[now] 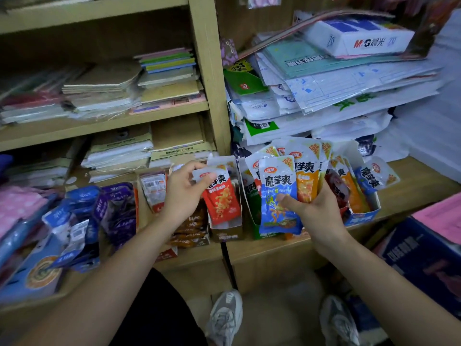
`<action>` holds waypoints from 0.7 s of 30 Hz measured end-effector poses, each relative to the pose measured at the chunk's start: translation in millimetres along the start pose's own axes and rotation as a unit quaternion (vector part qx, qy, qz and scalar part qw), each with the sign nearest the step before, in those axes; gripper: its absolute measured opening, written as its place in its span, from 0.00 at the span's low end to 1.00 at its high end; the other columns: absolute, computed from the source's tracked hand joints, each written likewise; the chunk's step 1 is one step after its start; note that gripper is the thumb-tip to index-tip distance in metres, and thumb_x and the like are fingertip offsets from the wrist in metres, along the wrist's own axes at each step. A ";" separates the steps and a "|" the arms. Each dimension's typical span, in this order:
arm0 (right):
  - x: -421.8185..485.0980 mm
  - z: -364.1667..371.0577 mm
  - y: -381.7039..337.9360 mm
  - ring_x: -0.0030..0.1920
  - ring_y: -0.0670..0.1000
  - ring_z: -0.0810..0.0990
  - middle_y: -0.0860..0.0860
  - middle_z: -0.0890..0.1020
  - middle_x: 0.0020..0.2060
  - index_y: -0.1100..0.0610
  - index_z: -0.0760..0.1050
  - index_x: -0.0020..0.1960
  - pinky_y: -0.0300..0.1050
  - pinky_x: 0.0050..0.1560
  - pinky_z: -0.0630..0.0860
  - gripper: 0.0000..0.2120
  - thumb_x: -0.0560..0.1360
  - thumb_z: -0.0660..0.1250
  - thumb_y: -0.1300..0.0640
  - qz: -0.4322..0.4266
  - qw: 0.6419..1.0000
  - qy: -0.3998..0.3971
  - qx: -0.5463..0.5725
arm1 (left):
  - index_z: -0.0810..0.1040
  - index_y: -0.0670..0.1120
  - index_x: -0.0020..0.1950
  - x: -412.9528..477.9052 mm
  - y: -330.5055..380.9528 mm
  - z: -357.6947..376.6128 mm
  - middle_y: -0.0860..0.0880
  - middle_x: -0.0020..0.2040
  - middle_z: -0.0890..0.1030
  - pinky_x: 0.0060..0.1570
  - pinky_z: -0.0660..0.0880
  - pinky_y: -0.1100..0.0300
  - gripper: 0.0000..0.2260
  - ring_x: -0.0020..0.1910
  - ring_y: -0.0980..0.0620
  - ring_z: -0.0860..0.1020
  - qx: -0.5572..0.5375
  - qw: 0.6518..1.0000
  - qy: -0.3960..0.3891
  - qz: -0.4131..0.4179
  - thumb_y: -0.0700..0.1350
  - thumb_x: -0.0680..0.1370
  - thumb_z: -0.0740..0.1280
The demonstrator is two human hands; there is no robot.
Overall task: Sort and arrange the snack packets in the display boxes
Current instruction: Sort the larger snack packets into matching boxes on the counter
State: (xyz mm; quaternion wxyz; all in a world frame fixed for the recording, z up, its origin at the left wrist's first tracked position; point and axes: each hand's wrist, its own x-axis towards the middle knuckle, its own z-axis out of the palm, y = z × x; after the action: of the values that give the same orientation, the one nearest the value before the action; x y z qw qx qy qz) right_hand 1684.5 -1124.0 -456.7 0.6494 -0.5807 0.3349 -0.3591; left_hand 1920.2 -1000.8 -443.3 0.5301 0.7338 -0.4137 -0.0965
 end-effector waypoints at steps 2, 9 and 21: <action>-0.2 -0.4 0.7 0.51 0.52 0.87 0.50 0.86 0.52 0.55 0.74 0.61 0.57 0.50 0.84 0.23 0.70 0.77 0.65 0.001 1.000 0.004 -0.007 | 0.78 0.52 0.50 -6.1 2.5 0.1 0.49 0.48 0.84 0.46 0.82 0.48 0.04 0.46 0.52 0.84 -0.032 0.994 0.100 -0.033 0.50 0.80 0.71; 0.3 0.0 -1.7 0.50 0.53 0.87 0.52 0.86 0.51 0.57 0.73 0.62 0.54 0.48 0.84 0.23 0.71 0.77 0.65 0.027 1.000 -0.003 0.007 | 0.77 0.52 0.51 -12.8 34.2 1.9 0.51 0.49 0.84 0.46 0.80 0.61 0.04 0.49 0.57 0.83 -0.132 0.961 0.244 -0.015 0.49 0.80 0.70; -1.2 -8.7 -13.2 0.49 0.60 0.86 0.56 0.85 0.56 0.56 0.71 0.69 0.56 0.40 0.83 0.25 0.75 0.71 0.53 0.164 0.958 -0.049 0.229 | 0.81 0.48 0.42 1.1 55.5 66.7 0.52 0.38 0.85 0.38 0.79 0.52 0.06 0.39 0.54 0.84 -0.147 0.986 0.070 -0.022 0.46 0.75 0.76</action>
State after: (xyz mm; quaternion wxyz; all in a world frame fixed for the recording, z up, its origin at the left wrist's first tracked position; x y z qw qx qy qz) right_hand 1675.4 -1128.3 -444.4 0.8306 -0.3706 0.3018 -0.2858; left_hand 1854.1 -1053.4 -423.4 0.6578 0.6616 -0.3406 -0.1167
